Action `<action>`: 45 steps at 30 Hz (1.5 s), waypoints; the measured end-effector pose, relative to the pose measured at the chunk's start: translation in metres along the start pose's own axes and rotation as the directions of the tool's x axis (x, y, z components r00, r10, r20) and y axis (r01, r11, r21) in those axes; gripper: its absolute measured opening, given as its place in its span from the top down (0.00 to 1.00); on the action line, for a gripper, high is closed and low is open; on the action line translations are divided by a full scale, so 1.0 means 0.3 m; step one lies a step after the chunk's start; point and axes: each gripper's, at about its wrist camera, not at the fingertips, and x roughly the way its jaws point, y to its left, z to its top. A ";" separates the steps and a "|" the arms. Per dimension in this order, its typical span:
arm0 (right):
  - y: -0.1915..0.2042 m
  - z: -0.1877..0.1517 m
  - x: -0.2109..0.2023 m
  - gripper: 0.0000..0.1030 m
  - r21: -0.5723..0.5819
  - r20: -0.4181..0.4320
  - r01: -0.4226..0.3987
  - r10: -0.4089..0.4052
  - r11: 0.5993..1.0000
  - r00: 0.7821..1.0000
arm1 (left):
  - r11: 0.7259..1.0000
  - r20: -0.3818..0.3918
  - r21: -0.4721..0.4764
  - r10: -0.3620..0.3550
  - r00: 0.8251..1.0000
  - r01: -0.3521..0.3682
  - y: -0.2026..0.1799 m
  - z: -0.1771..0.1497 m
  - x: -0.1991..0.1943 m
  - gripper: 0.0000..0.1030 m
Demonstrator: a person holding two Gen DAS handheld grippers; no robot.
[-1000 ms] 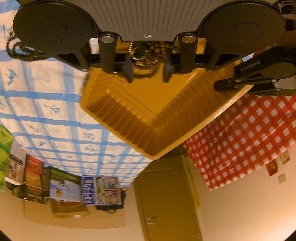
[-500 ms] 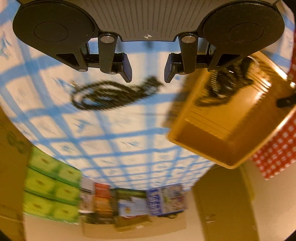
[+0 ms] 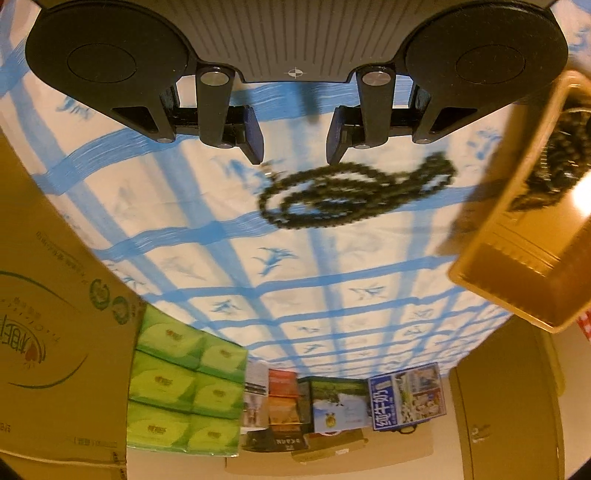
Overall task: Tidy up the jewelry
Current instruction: 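Move the right tool to the pearl-bead necklace and pinch it, then carry the necklace into the tray and open the right tool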
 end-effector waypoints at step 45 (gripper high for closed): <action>0.249 0.083 -0.119 0.92 -0.200 0.086 -0.180 0.200 0.963 0.976 | 1.000 0.000 0.008 0.004 1.000 -0.004 -0.006 0.003 0.001 0.95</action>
